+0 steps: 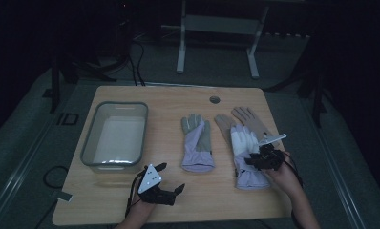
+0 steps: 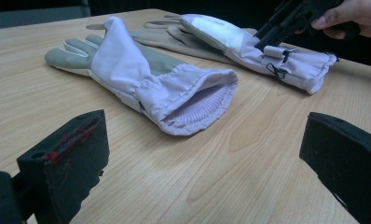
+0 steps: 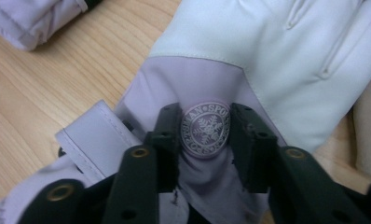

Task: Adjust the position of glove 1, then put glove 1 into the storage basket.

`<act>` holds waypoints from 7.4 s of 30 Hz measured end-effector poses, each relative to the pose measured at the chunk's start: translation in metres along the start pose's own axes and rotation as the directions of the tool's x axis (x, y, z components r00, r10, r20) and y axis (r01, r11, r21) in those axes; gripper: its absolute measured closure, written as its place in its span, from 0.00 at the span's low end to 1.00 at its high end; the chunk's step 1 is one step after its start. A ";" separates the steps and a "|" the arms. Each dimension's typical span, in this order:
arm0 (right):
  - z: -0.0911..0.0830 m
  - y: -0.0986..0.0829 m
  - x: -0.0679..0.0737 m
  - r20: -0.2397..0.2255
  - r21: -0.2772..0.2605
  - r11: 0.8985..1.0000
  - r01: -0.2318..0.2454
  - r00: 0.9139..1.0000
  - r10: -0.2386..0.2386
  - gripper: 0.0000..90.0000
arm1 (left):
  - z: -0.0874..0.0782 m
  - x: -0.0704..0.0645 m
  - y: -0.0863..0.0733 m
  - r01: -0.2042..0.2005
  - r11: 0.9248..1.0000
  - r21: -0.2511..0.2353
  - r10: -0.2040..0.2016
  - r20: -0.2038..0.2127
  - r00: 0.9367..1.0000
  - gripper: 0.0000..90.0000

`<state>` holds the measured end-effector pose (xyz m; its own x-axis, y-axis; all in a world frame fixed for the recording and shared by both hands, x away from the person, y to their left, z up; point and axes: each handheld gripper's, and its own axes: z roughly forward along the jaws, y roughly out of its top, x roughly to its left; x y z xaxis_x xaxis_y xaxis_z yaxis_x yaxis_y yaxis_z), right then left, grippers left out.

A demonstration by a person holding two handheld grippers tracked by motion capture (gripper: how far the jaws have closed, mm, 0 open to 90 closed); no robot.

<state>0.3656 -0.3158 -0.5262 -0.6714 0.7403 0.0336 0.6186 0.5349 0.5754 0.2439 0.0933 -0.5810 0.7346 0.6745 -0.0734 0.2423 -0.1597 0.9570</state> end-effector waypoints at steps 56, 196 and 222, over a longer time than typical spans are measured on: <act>-0.001 0.157 0.113 0.006 -0.115 0.992 0.056 0.998 -0.056 0.85 | 0.000 -0.001 0.000 -0.008 1.000 -0.001 0.008 -0.001 1.000 0.02; 0.031 0.227 0.164 -0.269 -0.221 0.971 -0.088 0.963 0.026 0.89 | -0.057 0.108 0.139 0.232 0.904 0.360 -0.228 -0.052 0.972 0.80; 0.103 0.285 0.246 -0.352 -0.160 0.985 -0.057 0.936 -0.003 0.89 | -0.137 0.180 0.105 0.264 0.871 0.415 -0.244 -0.103 0.964 0.80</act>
<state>0.4189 0.0602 -0.4384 -0.7738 0.5482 0.3173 0.5827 0.4197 0.6959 0.3151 0.2967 -0.4553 0.5843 0.7635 -0.2750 0.6681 -0.2602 0.6971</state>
